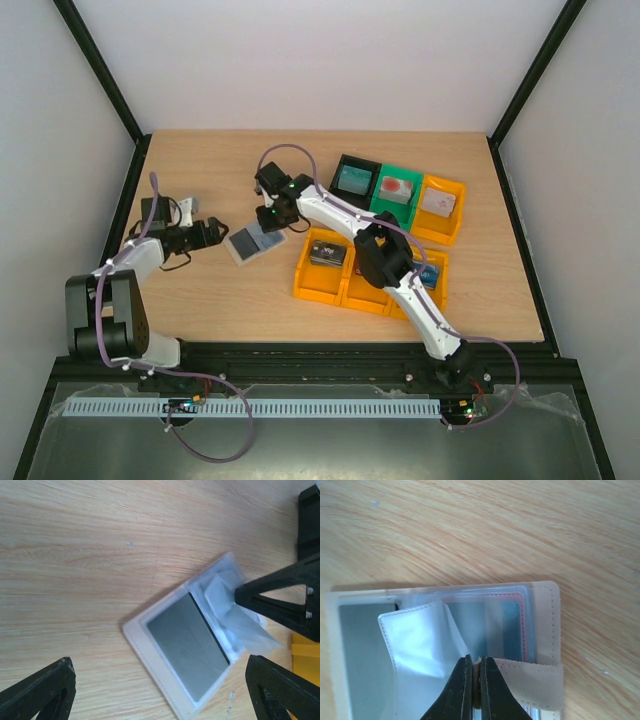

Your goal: Take the credit cards out of the card holder

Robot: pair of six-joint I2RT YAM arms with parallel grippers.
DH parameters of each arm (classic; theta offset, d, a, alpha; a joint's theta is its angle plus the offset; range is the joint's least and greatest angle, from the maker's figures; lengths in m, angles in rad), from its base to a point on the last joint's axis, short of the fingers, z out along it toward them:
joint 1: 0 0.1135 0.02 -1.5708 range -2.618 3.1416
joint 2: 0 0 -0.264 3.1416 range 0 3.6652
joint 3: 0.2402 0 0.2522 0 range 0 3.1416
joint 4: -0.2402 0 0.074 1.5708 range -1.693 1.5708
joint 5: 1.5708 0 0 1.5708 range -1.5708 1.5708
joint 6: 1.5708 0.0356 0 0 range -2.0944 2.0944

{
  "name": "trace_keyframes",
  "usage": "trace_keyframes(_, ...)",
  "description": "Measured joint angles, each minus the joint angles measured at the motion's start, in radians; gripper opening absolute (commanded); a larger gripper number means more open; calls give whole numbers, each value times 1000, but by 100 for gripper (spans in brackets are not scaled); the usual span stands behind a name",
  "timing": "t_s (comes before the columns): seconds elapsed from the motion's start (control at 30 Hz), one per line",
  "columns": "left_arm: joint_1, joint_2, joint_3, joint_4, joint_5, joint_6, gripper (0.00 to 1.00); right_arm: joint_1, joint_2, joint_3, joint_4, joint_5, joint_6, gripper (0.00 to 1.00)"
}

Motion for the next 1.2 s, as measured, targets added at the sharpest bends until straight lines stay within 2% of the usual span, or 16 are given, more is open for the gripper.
trace_keyframes(0.17, 6, -39, -55, 6, 38, 0, 91, -24, -27, -27, 56, -150, 31, 1)
trace_keyframes(0.3, 14, -45, -100, 23, 48, 8, 79, -34, -60, -42, 91, -220, 39, 2)
trace_keyframes(0.37, 20, -43, -117, 24, 34, 11, 77, -34, -74, -47, 103, -244, 39, 2)
trace_keyframes(0.67, 29, -16, -159, 85, 80, -19, 93, -34, -103, -77, 134, -343, 24, 2)
trace_keyframes(0.8, 35, -16, -197, 143, 155, -49, 93, -34, -142, -124, 156, -409, 18, 2)
trace_keyframes(0.9, 37, -16, -209, 171, 193, -68, 89, -34, -161, -129, 173, -454, 15, 2)
trace_keyframes(0.93, 38, -16, -212, 187, 207, -76, 86, -34, -166, -129, 182, -470, 15, 2)
trace_keyframes(1.0, 42, -15, -216, 217, 232, -93, 73, -34, -174, -129, 201, -504, 15, 2)
trace_keyframes(1.03, 42, -15, -217, 231, 246, -104, 63, -34, -175, -129, 212, -518, 15, 2)
trace_keyframes(1.13, 42, -14, -219, 269, 297, -131, 20, -34, -176, -129, 226, -547, 15, 2)
trace_keyframes(1.17, 42, -14, -220, 283, 319, -141, 8, -34, -176, -130, 227, -556, 15, 2)
trace_keyframes(1.2, 42, -15, -220, 293, 333, -153, 3, -34, -176, -130, 227, -561, 15, 2)
